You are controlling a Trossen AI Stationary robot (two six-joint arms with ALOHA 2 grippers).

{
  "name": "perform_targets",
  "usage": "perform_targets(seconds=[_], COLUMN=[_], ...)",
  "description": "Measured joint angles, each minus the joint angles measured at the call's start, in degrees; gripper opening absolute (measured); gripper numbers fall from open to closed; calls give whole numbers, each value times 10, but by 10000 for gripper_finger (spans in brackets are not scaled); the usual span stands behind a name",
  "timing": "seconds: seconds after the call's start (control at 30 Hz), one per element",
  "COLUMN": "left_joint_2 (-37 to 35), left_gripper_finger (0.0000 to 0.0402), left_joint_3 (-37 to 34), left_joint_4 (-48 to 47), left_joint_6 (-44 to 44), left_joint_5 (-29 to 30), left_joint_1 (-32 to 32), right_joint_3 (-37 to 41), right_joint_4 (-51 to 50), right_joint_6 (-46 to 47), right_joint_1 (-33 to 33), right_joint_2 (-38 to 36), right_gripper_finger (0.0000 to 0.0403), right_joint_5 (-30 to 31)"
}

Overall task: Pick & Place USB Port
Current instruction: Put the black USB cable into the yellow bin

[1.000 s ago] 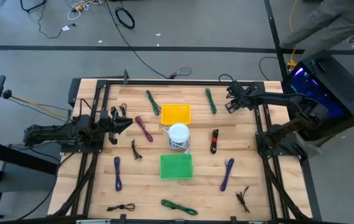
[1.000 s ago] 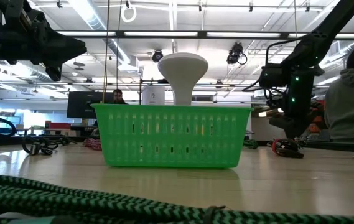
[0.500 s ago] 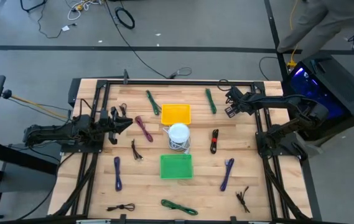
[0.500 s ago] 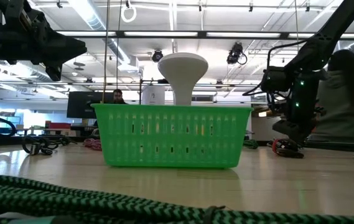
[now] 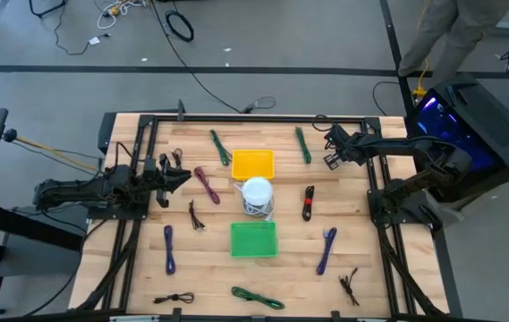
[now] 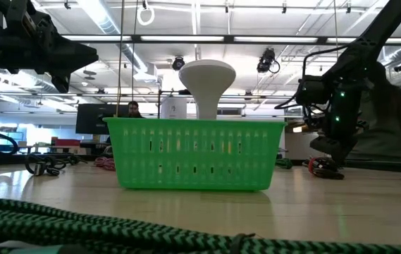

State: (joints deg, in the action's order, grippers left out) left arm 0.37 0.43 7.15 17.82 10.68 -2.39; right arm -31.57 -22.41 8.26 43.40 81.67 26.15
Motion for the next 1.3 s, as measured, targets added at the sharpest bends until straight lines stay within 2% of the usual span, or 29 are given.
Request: perform_targets(seconds=[0.1, 0.27, 0.57, 0.73, 0.83, 1.03, 1.3], left_joint_2=[0, 0, 0, 0, 0, 0, 0], left_gripper_finger=[69, 69, 69, 69, 69, 69, 69], left_joint_3=[0, 0, 0, 0, 0, 0, 0], left_joint_4=[-1, -1, -2, -2, -2, -2, -4], left_joint_6=[-2, 0, -3, -4, -5, -5, -11], left_joint_5=[0, 0, 12, 13, 13, 13, 17], left_joint_1=[0, 0, 0, 0, 0, 0, 0], right_joint_3=[-27, -108, -233, -251, -251, -252, -258], right_joint_4=[-29, -93, -99, -15, 23, 98, 150], right_joint_6=[-7, -17, -40, -44, -54, -48, -68], right_joint_1=[0, -24, -175, -270, -304, -347, -350], right_joint_2=[0, -2, -2, -2, -2, 25, 112], right_gripper_finger=[10, 10, 10, 10, 10, 10, 10], right_joint_5=[-6, -67, -113, -137, -138, -136, -136])
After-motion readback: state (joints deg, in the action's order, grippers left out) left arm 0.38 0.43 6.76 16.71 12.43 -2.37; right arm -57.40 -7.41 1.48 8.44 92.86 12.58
